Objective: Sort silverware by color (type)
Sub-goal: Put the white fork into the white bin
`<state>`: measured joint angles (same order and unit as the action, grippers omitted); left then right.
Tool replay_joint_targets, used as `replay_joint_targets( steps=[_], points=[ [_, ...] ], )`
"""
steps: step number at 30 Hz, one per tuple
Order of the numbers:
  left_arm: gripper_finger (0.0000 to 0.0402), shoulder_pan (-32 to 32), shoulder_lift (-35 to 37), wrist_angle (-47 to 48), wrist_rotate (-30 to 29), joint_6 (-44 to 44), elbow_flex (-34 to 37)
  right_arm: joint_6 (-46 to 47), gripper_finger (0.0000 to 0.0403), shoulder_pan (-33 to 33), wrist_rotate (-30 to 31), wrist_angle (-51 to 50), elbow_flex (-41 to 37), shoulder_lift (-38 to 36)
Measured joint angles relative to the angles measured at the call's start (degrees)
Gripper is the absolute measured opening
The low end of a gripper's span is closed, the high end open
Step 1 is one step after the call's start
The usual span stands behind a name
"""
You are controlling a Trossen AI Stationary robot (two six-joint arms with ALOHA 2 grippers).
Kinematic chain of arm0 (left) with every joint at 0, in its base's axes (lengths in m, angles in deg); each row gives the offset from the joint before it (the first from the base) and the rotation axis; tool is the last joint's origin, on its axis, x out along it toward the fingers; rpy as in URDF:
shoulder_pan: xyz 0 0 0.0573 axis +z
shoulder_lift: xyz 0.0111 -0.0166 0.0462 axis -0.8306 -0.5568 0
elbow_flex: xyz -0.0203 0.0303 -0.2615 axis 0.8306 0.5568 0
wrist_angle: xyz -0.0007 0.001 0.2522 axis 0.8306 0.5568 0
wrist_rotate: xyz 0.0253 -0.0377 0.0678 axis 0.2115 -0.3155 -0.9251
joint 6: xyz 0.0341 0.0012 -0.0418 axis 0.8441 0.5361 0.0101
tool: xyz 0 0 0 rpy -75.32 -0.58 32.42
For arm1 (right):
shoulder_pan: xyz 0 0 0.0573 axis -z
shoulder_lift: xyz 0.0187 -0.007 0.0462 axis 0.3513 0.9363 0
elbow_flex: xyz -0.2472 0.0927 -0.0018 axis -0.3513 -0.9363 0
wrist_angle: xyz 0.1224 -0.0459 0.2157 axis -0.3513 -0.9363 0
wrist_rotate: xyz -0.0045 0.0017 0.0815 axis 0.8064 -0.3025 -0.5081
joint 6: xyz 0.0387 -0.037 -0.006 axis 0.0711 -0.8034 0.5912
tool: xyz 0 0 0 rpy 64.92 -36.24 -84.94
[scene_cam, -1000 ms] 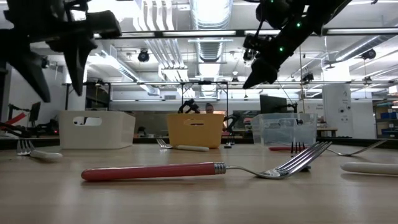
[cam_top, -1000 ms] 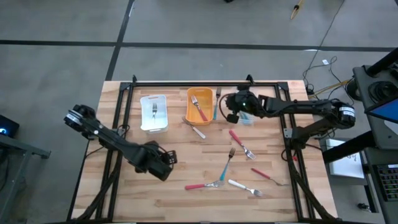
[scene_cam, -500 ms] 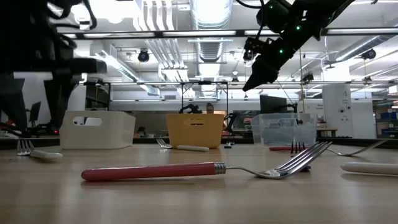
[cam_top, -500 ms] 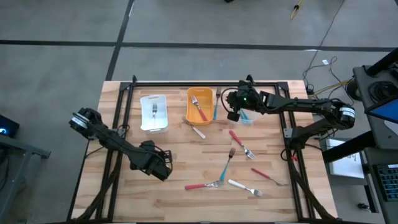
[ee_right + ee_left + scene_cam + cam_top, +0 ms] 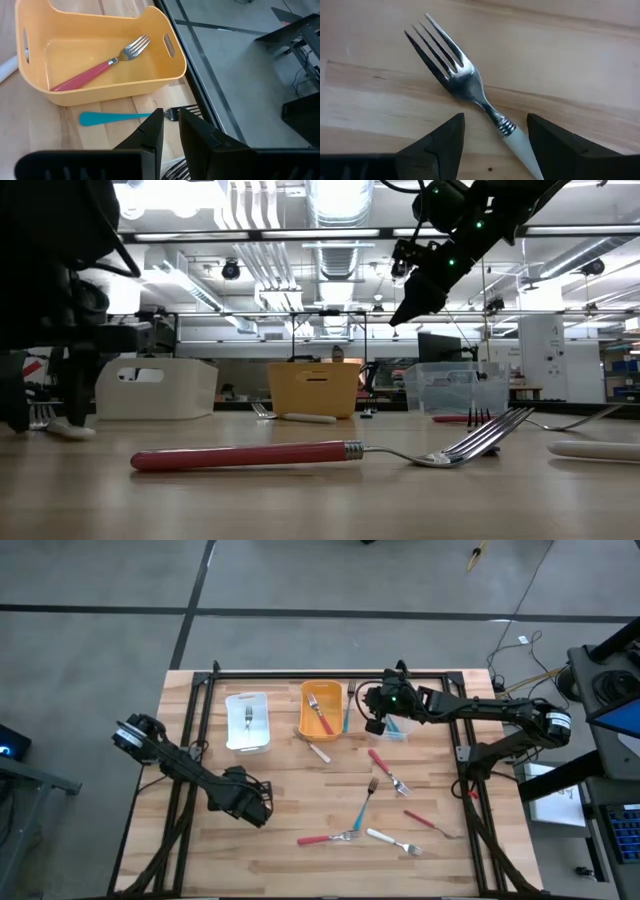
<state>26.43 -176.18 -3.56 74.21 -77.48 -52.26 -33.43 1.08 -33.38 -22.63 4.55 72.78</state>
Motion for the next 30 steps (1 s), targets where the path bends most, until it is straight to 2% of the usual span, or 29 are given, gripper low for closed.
replay_joint_targets(
  steps=[2, 6, 9, 21, 30],
  points=[
    [0.0194, -0.22, 0.08, -0.06, 0.80, 2.09, 0.10, -0.04, 0.0052, 0.00, 0.00, 0.00, 0.00, 0.00],
    [0.0176, -0.61, 0.08, 0.53, 6.01, 9.32, -0.42, -0.05, 0.0052, 0.00, 0.00, 0.11, 0.00, 0.00],
    [0.0154, -0.87, 0.25, -0.11, 7.72, 10.74, -0.94, -0.04, 0.0052, 0.02, 0.00, 0.13, 0.00, 0.00],
    [0.0018, -1.13, 0.27, -1.16, 8.64, 12.04, -1.50, 0.19, 0.0052, 0.02, 0.00, 0.15, 0.00, 0.01],
    [0.0010, -1.35, 2.14, -1.49, 4.70, 12.05, -2.94, -0.05, 0.0052, 0.02, 0.00, 0.15, 0.00, 0.02]
  ],
)
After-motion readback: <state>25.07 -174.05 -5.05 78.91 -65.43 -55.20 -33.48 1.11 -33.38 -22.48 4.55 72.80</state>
